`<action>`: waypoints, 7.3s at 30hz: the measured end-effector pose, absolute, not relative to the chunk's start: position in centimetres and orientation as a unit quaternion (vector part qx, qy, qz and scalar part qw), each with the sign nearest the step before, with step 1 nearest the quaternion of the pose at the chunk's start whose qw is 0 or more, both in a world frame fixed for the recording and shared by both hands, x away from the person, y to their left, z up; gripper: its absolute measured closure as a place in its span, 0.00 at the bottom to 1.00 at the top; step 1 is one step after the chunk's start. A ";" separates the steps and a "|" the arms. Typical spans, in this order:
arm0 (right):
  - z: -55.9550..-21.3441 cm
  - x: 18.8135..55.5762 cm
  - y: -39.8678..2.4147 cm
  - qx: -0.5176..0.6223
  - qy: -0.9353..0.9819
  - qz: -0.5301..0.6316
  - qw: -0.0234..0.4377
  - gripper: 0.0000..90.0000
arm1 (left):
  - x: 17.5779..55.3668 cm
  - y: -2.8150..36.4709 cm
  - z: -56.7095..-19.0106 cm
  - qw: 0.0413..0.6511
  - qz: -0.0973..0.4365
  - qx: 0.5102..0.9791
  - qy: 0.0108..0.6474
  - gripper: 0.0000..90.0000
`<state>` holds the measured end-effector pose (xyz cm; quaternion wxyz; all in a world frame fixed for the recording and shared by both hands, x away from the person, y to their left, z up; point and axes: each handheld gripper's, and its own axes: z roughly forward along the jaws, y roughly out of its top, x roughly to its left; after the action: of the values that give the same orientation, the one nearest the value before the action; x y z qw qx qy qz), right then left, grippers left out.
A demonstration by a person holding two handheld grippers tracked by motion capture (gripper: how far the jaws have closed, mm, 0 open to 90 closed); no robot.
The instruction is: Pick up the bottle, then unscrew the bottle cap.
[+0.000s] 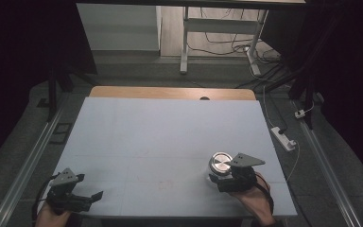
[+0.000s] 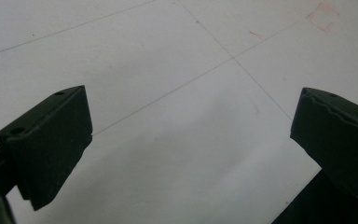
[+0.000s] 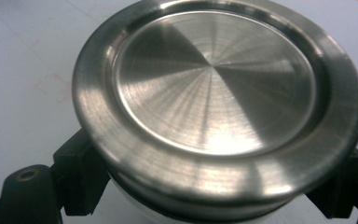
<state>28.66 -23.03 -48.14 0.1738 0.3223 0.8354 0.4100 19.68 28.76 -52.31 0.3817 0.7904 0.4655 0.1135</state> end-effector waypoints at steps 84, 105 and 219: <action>-46.7 30.9 -10.5 0.160 0.878 0.442 0.087 0.17 | 25.9 21.8 -48.3 0.484 0.057 0.824 0.290 0.00; -46.6 30.4 -10.4 0.114 0.888 0.441 0.063 0.17 | 32.0 12.3 -43.9 0.473 -0.002 0.880 0.033 0.06; -46.1 29.9 -10.2 0.197 0.868 0.438 0.123 0.17 | 29.4 9.1 -41.8 0.502 0.081 0.838 0.199 0.23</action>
<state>29.92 -10.23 -46.12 0.1233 0.1970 0.8682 0.4384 29.41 9.10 -41.83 0.5024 0.8376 0.1987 0.0810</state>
